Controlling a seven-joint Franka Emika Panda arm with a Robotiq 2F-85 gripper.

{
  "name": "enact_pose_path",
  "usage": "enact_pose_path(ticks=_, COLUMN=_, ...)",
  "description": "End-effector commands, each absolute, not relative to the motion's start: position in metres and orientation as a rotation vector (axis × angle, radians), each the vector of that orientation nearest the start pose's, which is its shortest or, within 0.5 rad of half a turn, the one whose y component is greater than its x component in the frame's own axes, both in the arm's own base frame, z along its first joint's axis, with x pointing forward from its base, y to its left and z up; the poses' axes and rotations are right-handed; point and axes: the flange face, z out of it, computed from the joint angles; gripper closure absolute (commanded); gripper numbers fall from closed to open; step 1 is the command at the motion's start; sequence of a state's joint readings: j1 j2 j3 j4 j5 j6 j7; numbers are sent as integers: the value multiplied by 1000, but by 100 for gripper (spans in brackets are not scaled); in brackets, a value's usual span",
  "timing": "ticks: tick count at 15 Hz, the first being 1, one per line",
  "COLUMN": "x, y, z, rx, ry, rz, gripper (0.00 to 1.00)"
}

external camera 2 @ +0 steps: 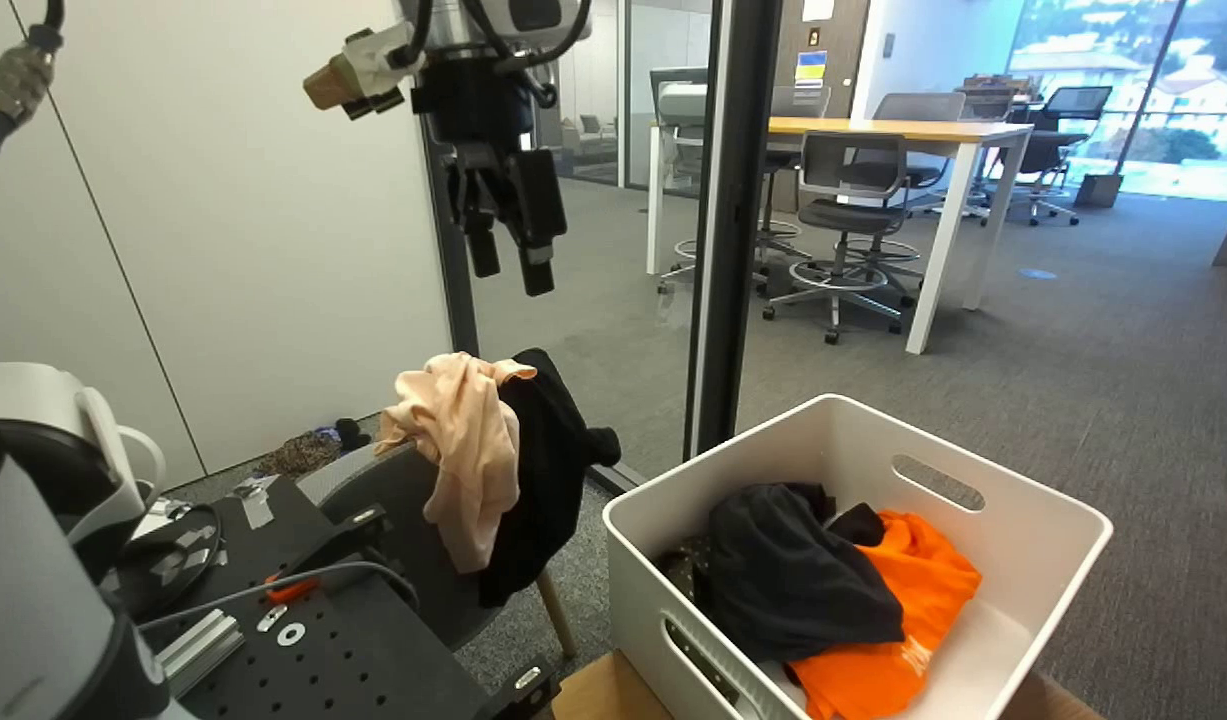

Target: Pick up the light coloured cloth from the chair and put it in the container.

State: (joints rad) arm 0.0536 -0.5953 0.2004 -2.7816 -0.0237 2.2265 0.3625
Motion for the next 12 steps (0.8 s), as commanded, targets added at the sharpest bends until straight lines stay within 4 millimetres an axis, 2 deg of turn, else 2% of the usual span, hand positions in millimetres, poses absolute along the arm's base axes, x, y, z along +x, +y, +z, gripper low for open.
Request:
enact_pose_path(ticks=1, x=332, y=144, z=369, rx=-3207, ry=-54, rz=-69, gripper=0)
enact_pose_path(ticks=5, x=321, y=210, z=353, rx=-3145, ry=-316, rz=-63, gripper=0)
enact_pose_path(ticks=7, x=313, y=238, z=335, rx=-3125, ry=-413, rz=-61, gripper=0)
enact_pose_path(ticks=12, x=306, y=286, z=295, rx=-3098, ry=-619, rz=-30, gripper=0)
